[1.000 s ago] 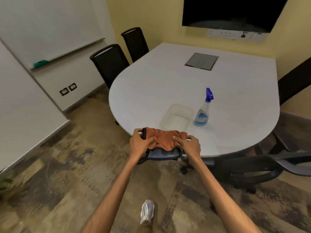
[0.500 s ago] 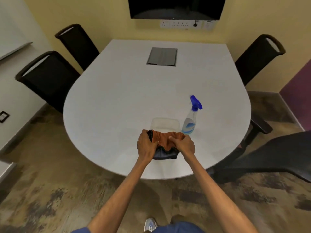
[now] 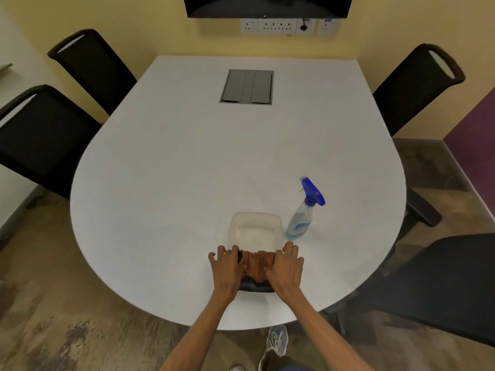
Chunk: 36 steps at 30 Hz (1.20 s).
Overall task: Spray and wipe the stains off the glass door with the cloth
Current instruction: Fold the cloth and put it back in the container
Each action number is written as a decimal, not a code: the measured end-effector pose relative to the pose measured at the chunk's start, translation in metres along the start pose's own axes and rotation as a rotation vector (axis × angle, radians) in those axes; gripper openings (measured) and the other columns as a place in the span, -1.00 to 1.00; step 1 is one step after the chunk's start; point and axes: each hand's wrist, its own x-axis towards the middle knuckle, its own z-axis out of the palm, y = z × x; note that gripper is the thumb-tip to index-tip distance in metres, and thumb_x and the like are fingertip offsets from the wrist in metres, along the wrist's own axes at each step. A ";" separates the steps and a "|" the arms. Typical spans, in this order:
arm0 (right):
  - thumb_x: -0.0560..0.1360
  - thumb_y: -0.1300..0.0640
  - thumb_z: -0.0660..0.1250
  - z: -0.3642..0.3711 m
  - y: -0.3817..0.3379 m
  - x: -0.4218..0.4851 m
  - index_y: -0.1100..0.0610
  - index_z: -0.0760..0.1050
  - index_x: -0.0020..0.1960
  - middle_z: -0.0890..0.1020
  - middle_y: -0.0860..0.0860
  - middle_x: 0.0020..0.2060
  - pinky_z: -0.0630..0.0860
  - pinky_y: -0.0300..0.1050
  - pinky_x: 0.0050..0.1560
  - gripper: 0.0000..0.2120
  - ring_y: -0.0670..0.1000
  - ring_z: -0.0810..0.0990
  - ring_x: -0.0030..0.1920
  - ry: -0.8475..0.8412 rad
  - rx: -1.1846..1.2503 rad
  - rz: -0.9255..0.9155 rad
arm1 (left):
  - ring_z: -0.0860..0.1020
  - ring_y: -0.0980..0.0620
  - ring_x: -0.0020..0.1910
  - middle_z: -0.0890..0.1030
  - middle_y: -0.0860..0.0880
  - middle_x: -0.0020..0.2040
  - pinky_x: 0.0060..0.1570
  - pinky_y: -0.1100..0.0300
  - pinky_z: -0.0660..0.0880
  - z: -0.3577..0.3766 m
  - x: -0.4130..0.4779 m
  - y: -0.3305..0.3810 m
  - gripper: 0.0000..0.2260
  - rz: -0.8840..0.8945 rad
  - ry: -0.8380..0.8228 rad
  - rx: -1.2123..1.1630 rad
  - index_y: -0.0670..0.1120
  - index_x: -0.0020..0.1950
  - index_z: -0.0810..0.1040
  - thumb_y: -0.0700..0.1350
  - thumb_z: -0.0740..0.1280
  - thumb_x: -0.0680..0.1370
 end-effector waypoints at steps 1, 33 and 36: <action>0.47 0.02 0.30 0.007 0.004 0.000 0.10 0.50 0.15 0.41 0.10 0.29 0.38 0.03 0.17 -0.70 0.14 0.37 0.27 -0.005 -0.017 -0.010 | 0.36 -0.03 0.33 0.56 0.02 0.19 0.36 0.01 0.18 0.004 0.001 0.000 -0.80 0.018 -0.014 0.034 -0.01 0.22 0.45 -0.08 0.24 0.60; 0.43 0.03 0.53 -0.136 0.038 0.076 0.08 0.50 0.22 0.61 -0.10 0.06 0.56 -0.24 0.04 -0.58 -0.07 0.61 0.03 0.429 1.017 -0.196 | 0.60 -0.01 0.17 0.62 -0.07 0.24 0.23 0.13 0.52 -0.073 0.077 0.141 -0.66 0.376 -0.012 -0.904 -0.17 0.33 0.48 -0.21 0.39 0.57; 0.39 -0.05 0.55 -0.160 0.018 0.068 0.06 0.54 0.20 0.63 -0.13 0.04 0.52 -0.35 -0.01 -0.55 -0.12 0.60 0.00 0.462 0.972 -0.288 | 0.61 0.05 0.14 0.64 -0.04 0.20 0.18 0.21 0.53 -0.100 0.073 0.123 -0.64 0.424 0.075 -0.936 -0.17 0.31 0.51 -0.25 0.43 0.52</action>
